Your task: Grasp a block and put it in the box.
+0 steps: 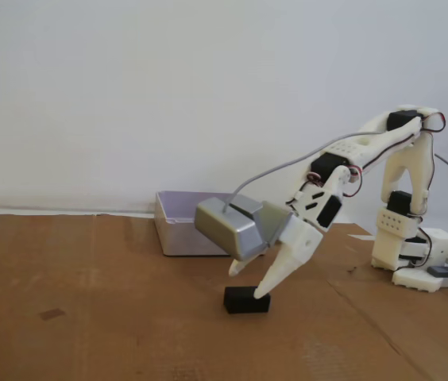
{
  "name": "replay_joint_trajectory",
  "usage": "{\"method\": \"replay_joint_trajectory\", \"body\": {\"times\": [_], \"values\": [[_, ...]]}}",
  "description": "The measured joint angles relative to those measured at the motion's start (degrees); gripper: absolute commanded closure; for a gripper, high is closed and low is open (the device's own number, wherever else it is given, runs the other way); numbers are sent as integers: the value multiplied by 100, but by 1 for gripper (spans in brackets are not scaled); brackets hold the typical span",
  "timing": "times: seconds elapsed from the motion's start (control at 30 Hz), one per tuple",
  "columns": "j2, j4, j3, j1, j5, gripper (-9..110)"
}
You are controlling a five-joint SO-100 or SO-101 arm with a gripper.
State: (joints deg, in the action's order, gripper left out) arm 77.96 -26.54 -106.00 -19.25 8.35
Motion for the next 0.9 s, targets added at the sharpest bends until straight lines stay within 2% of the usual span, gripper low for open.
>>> {"method": "replay_joint_trajectory", "body": {"times": [0.9], "values": [[-316,0,70,-18,237,68]]}}
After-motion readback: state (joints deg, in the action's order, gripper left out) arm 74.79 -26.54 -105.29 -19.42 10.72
